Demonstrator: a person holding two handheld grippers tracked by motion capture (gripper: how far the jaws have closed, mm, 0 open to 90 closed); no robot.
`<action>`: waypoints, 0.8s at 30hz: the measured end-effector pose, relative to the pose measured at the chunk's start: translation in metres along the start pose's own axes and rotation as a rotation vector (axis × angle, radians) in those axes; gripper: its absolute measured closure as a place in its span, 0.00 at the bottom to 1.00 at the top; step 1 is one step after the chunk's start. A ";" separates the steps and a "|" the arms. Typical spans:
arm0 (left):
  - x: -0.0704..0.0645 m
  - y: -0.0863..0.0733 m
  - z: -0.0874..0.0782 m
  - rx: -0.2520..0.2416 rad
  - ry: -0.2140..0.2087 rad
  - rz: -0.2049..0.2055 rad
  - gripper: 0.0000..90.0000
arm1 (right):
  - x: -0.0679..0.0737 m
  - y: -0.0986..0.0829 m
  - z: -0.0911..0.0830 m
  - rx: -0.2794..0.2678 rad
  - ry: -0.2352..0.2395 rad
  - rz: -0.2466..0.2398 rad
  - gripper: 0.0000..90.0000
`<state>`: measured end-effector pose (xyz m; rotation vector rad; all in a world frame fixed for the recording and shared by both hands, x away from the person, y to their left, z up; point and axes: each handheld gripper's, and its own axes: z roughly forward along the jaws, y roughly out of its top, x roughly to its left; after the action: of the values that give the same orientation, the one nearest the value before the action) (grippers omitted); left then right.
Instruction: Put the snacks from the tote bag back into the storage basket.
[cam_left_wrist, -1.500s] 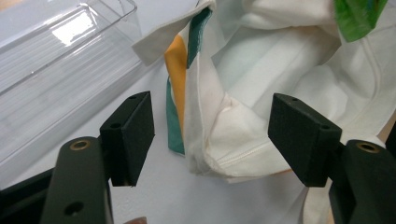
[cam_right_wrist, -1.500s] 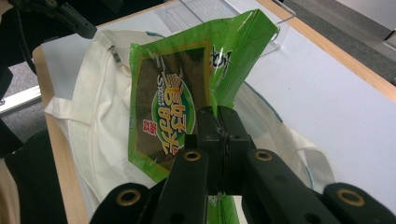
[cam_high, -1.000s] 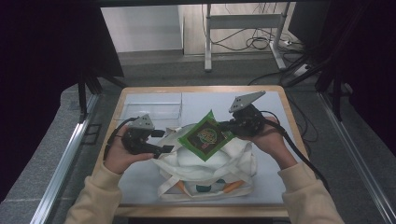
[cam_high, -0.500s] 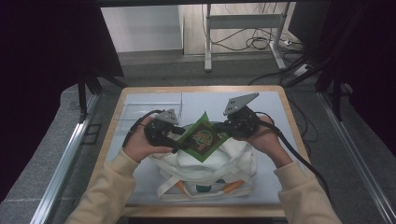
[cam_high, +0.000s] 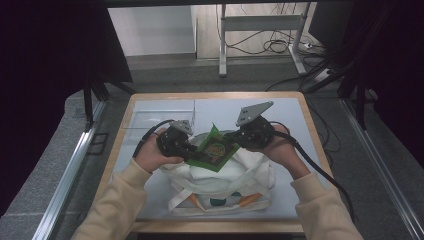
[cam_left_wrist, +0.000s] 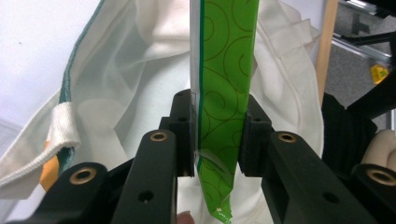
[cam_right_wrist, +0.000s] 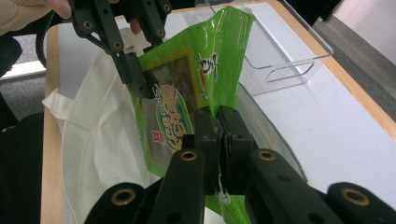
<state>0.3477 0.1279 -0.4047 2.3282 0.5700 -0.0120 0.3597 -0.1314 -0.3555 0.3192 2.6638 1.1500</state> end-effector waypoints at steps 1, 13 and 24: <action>0.000 -0.001 0.000 -0.003 -0.003 -0.002 0.80 | 0.000 0.000 0.000 -0.003 0.001 -0.002 0.95; -0.001 -0.014 -0.012 -0.067 0.004 -0.055 0.80 | 0.000 0.001 -0.011 -0.076 -0.004 0.069 0.69; -0.001 -0.029 -0.024 -0.109 0.035 -0.071 0.80 | 0.007 -0.010 -0.021 -0.110 -0.107 0.160 0.43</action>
<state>0.3320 0.1616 -0.4060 2.2052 0.6544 0.0256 0.3456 -0.1510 -0.3497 0.5665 2.5092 1.2810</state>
